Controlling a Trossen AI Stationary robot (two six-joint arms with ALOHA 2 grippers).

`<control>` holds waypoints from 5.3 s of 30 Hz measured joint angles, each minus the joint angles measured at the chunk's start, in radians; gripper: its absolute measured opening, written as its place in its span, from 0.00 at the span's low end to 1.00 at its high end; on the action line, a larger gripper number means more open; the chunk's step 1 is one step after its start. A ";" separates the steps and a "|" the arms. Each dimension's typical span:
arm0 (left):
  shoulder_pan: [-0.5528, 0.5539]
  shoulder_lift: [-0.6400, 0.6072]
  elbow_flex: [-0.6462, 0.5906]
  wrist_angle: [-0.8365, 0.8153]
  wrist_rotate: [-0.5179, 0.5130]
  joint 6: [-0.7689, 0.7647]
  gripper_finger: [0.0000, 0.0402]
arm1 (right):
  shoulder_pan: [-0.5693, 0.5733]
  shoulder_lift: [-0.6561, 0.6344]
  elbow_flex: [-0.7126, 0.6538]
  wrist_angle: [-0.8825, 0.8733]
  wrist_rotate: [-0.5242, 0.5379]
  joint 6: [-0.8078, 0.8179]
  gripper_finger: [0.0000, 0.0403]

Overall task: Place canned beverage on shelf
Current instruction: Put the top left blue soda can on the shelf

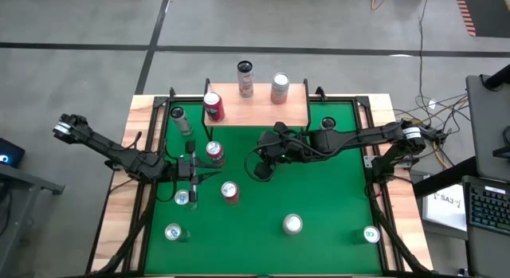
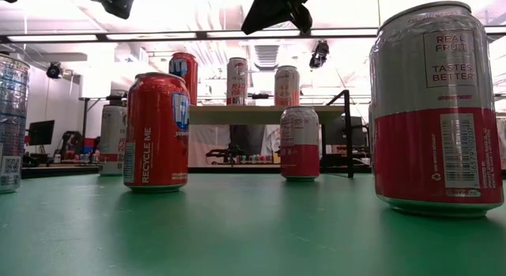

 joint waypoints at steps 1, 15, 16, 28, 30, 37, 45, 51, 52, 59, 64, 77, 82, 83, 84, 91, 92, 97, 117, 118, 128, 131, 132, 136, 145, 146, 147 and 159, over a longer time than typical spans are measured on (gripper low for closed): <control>0.000 0.000 0.000 0.000 0.000 0.000 0.09 | 0.000 0.000 0.000 0.000 0.000 0.000 0.03; -0.006 0.003 0.000 -0.002 0.012 -0.311 0.09 | 0.000 0.001 0.000 0.119 -0.003 -0.222 0.03; -0.010 0.004 0.000 -0.001 0.026 -0.356 0.09 | 0.000 0.001 0.000 0.131 -0.004 -0.246 0.03; -0.089 0.150 0.157 -0.199 0.056 -0.758 0.09 | 0.000 0.001 0.000 0.146 -0.099 -0.369 0.03; -0.104 0.193 0.238 -0.349 0.056 -0.827 0.09 | 0.000 0.001 0.000 0.140 -0.121 -0.375 0.03; -0.178 0.330 0.502 -0.942 0.056 -1.120 0.09 | 0.000 0.001 0.000 0.074 -0.134 -0.384 0.03; -0.251 0.423 0.662 -1.333 0.066 -1.422 0.09 | 0.000 0.001 0.000 0.046 -0.135 -0.391 0.03; -0.292 0.450 0.664 -1.356 0.165 -1.508 0.09 | 0.000 0.001 0.000 0.045 -0.134 -0.398 0.03; -0.298 0.453 0.657 -1.361 0.183 -1.512 0.09 | 0.000 0.001 0.000 0.045 -0.134 -0.400 0.03; -0.335 0.460 0.649 -1.364 0.214 -1.519 0.09 | 0.000 0.001 0.000 0.045 -0.134 -0.406 0.03; -0.353 0.454 0.649 -1.379 0.214 -1.514 0.09 | 0.000 0.001 0.000 0.045 -0.134 -0.406 0.03; -0.365 0.454 0.649 -1.391 0.266 -1.499 0.09 | 0.000 0.001 0.000 0.045 -0.134 -0.406 0.03; -0.388 0.454 0.649 -1.395 0.270 -1.484 0.09 | 0.000 0.005 0.000 0.045 -0.134 -0.406 0.03; -0.392 0.454 0.649 -1.401 0.274 -1.484 0.09 | 0.000 0.006 0.000 0.045 -0.134 -0.406 0.03; -0.395 0.454 0.649 -1.410 0.280 -1.484 0.09 | 0.000 0.006 0.000 0.045 -0.134 -0.406 0.03; -0.422 0.454 0.649 -1.492 0.320 -1.477 0.09 | 0.000 0.006 0.000 0.045 -0.134 -0.406 0.03; -0.426 0.454 0.649 -1.508 0.320 -1.477 0.09 | 0.000 0.006 0.000 0.045 -0.134 -0.406 0.03; -0.441 0.452 0.649 -1.575 0.320 -1.477 0.09 | 0.000 0.006 0.000 0.046 -0.134 -0.406 0.03; -0.506 0.384 0.649 -1.589 0.335 -1.471 0.30 | 0.000 0.006 0.000 0.045 -0.134 -0.391 0.03; -0.506 0.387 0.649 -1.586 0.334 -1.472 0.34 | 0.000 0.006 0.000 0.046 -0.134 -0.391 0.03; -0.503 0.436 0.649 -1.602 0.210 -1.449 0.64 | 0.000 0.006 0.000 0.046 -0.134 -0.391 0.03; -0.502 0.438 0.649 -1.613 0.150 -1.448 0.67 | 0.000 0.006 0.000 0.046 -0.134 -0.391 0.03; -0.501 0.438 0.649 -1.621 0.135 -1.447 0.67 | 0.000 0.006 0.000 0.045 -0.134 -0.391 0.03; -0.499 0.438 0.649 -1.645 0.089 -1.448 0.67 | 0.000 0.006 0.000 0.045 -0.134 -0.391 0.03; -0.490 0.438 0.640 -1.643 0.039 -1.468 0.67 | 0.000 0.006 -0.002 0.045 -0.134 -0.400 0.03; -0.490 0.439 0.634 -1.641 0.032 -1.477 0.67 | 0.000 0.006 -0.002 0.045 -0.134 -0.403 0.03; -0.490 0.439 0.628 -1.640 0.029 -1.483 0.67 | 0.000 0.006 -0.002 0.045 -0.134 -0.405 0.03; -0.490 0.443 0.549 -1.550 0.019 -1.507 0.66 | 0.000 0.008 -0.003 0.045 -0.134 -0.406 0.03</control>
